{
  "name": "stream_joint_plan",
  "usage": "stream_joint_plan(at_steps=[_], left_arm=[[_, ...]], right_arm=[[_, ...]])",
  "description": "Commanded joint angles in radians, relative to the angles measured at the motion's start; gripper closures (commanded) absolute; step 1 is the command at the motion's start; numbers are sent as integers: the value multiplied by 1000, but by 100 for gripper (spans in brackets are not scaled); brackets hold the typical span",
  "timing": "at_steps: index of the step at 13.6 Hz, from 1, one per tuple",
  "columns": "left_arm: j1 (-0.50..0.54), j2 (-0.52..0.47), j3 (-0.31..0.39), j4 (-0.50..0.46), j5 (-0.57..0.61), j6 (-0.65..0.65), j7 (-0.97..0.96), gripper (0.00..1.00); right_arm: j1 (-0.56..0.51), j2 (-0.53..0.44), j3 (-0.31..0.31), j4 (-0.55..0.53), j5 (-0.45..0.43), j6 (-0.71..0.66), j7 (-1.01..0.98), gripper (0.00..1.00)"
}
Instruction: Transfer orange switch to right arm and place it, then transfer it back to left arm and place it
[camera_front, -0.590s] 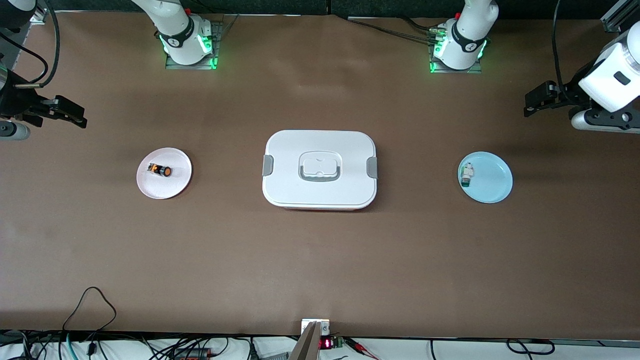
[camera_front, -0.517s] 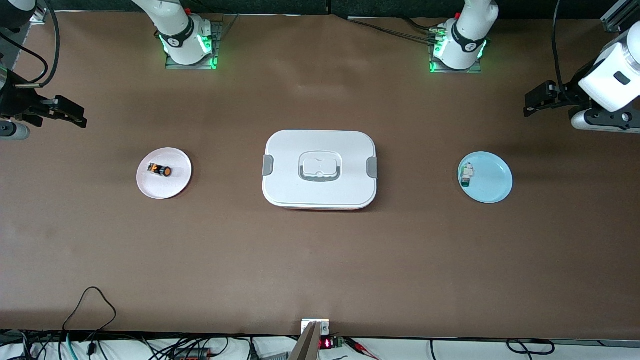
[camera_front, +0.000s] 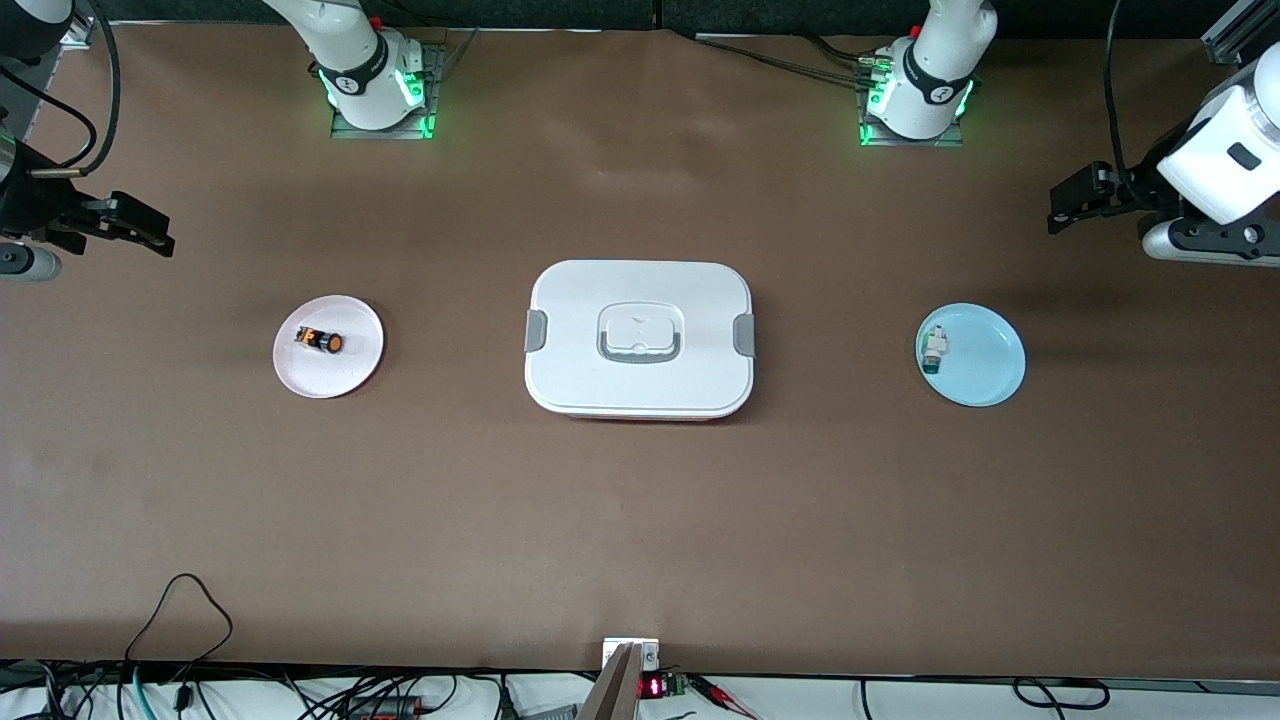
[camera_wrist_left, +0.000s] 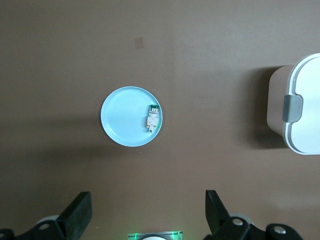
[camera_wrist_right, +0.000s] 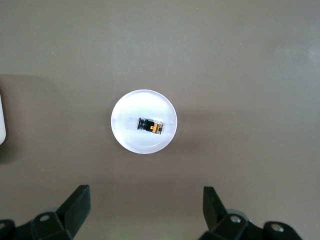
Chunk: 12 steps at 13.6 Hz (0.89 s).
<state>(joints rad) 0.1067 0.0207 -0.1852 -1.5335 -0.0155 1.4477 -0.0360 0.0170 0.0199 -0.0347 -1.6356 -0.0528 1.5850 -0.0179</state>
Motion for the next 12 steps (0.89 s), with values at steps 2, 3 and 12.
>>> stream_joint_plan(at_steps=[2,3,12], left_arm=[[8,-4,-5,1,11,-4,10,0],[8,-4,-7,1,11,-4,8,0],[8,-4,-5,1,11,-4,10,0]], right_arm=[[-6,51,1,20,13,-8,-8,0],[-6,61,1,20,13,-7,-7,0],[-9,144,-1,19,31,9,-2,0]])
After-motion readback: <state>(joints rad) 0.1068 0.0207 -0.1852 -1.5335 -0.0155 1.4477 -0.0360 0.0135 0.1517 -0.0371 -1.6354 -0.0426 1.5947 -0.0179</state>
